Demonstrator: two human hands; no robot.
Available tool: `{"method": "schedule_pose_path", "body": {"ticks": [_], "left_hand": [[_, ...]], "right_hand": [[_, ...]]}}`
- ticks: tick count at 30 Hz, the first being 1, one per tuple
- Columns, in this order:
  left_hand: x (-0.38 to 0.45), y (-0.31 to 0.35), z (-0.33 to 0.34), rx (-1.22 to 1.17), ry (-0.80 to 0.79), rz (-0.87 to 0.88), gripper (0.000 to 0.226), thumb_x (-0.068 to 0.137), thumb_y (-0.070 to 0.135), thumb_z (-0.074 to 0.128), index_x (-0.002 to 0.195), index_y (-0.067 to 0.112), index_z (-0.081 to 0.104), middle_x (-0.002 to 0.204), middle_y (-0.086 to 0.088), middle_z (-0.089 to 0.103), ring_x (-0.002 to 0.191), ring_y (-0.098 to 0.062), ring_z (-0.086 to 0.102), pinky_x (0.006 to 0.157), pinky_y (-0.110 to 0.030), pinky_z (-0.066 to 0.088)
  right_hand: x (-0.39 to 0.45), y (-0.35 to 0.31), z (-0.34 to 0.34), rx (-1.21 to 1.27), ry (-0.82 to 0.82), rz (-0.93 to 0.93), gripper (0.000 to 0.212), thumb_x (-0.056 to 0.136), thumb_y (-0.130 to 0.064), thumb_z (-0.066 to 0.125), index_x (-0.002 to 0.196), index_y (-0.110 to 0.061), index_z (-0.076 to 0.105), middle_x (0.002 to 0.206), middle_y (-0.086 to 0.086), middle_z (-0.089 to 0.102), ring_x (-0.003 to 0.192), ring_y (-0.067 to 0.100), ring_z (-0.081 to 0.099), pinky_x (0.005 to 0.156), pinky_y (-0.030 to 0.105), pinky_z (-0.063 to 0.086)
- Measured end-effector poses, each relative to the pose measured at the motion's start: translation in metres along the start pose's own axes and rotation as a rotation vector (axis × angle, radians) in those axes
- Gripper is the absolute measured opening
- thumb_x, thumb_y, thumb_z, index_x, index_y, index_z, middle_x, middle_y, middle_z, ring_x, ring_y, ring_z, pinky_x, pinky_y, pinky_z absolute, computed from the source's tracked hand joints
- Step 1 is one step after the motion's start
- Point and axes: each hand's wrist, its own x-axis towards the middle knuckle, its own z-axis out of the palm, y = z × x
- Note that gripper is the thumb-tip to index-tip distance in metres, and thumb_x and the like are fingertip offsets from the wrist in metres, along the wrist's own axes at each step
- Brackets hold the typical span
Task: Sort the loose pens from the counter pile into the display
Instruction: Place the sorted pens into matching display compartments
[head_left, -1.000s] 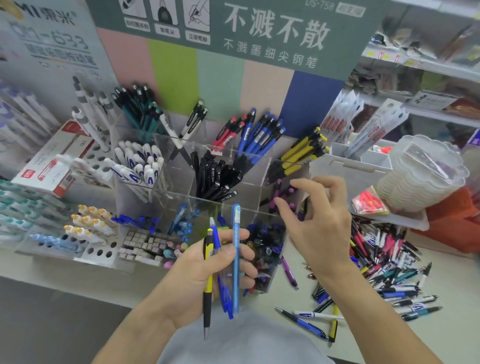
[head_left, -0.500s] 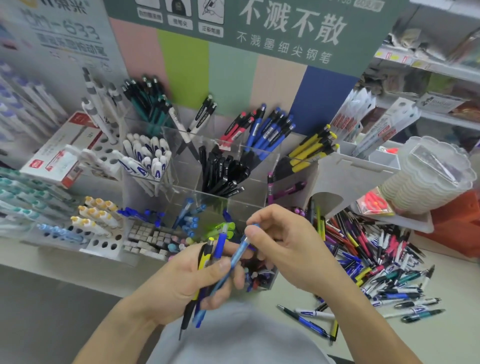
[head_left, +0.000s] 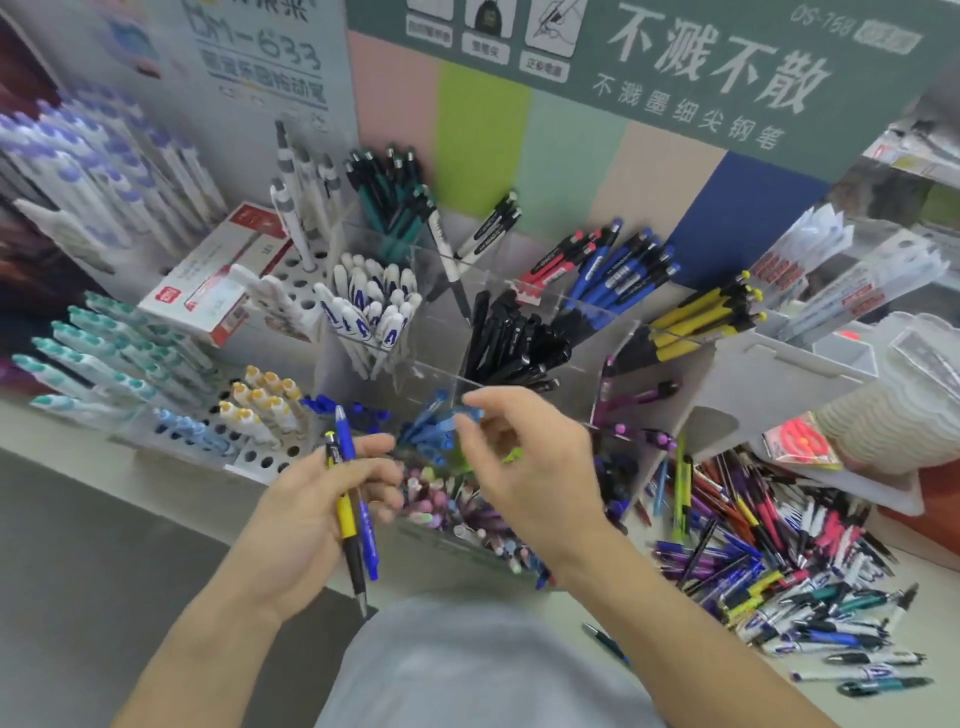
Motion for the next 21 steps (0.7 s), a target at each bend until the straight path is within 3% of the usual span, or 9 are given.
{"method": "schedule_pose_path", "body": {"ticks": [2,4,6,10,13,16,19,21], "left_hand": [[-0.001,0.000,0.004,-0.005,-0.024,0.026,0.033,0.087,0.008,0.053,0.117,-0.003,0.059,0.089,-0.021,0.072,0.072,-0.028,0.072,0.061,-0.031,0.061],[-0.002,0.000,0.006,-0.027,-0.021,0.040,0.028,0.094,0.010,0.048,0.117,-0.002,0.056,0.097,-0.024,0.073,0.080,-0.031,0.073,0.065,-0.035,0.062],[-0.003,0.001,0.008,-0.055,0.000,0.042,0.025,0.097,0.015,0.046,0.114,0.000,0.056,0.097,-0.023,0.074,0.078,-0.031,0.074,0.062,-0.036,0.062],[-0.001,0.000,0.013,-0.031,0.049,0.036,0.027,0.100,0.024,0.044,0.108,0.000,0.056,0.093,-0.023,0.074,0.068,-0.031,0.073,0.057,-0.035,0.061],[0.003,-0.003,0.012,0.077,0.099,0.020,0.040,0.101,0.038,0.044,0.102,-0.001,0.057,0.083,-0.025,0.072,0.061,-0.033,0.070,0.051,-0.034,0.058],[0.004,-0.004,0.014,0.113,0.139,0.002,0.044,0.101,0.043,0.044,0.097,0.001,0.057,0.071,-0.019,0.068,0.050,-0.028,0.063,0.043,-0.029,0.050],[0.006,-0.004,0.016,0.016,0.227,0.069,0.041,0.104,0.037,0.042,0.103,-0.001,0.058,0.070,-0.016,0.070,0.050,-0.025,0.067,0.042,-0.029,0.052],[0.009,-0.004,0.015,-0.078,0.288,0.128,0.038,0.105,0.034,0.042,0.106,-0.001,0.057,0.075,-0.015,0.071,0.057,-0.023,0.070,0.048,-0.030,0.056]], "right_hand": [[0.000,0.009,0.022,-0.149,-0.110,-0.074,0.012,0.087,-0.016,0.076,0.098,-0.012,0.073,0.087,-0.001,0.068,0.071,0.010,0.063,0.063,0.031,0.056],[0.002,0.014,0.035,-0.276,-0.220,-0.074,0.010,0.088,-0.022,0.073,0.095,-0.014,0.073,0.085,0.001,0.063,0.066,0.020,0.062,0.053,0.037,0.055],[0.004,0.016,0.039,-0.300,-0.281,-0.056,0.014,0.089,-0.024,0.069,0.096,-0.013,0.073,0.085,0.004,0.058,0.061,0.024,0.058,0.048,0.037,0.052],[-0.001,0.018,0.034,-0.209,-0.405,-0.066,0.025,0.089,-0.020,0.071,0.112,-0.010,0.071,0.098,0.008,0.057,0.066,0.026,0.060,0.056,0.036,0.053],[0.001,0.023,0.034,-0.206,-0.313,-0.064,0.020,0.091,-0.019,0.072,0.107,-0.008,0.072,0.098,0.009,0.058,0.062,0.026,0.059,0.054,0.043,0.055],[0.006,0.018,0.033,-0.250,-0.167,-0.062,0.025,0.094,-0.027,0.070,0.112,-0.010,0.071,0.099,0.005,0.060,0.062,0.019,0.060,0.051,0.038,0.056],[-0.006,-0.004,0.021,0.028,-0.152,0.028,0.019,0.097,-0.030,0.065,0.105,-0.013,0.068,0.086,-0.003,0.063,0.066,0.005,0.058,0.060,0.022,0.049],[-0.014,-0.022,0.015,0.283,-0.319,0.216,0.021,0.093,-0.032,0.070,0.104,-0.018,0.060,0.074,-0.005,0.066,0.060,0.007,0.059,0.058,0.026,0.050]]}}
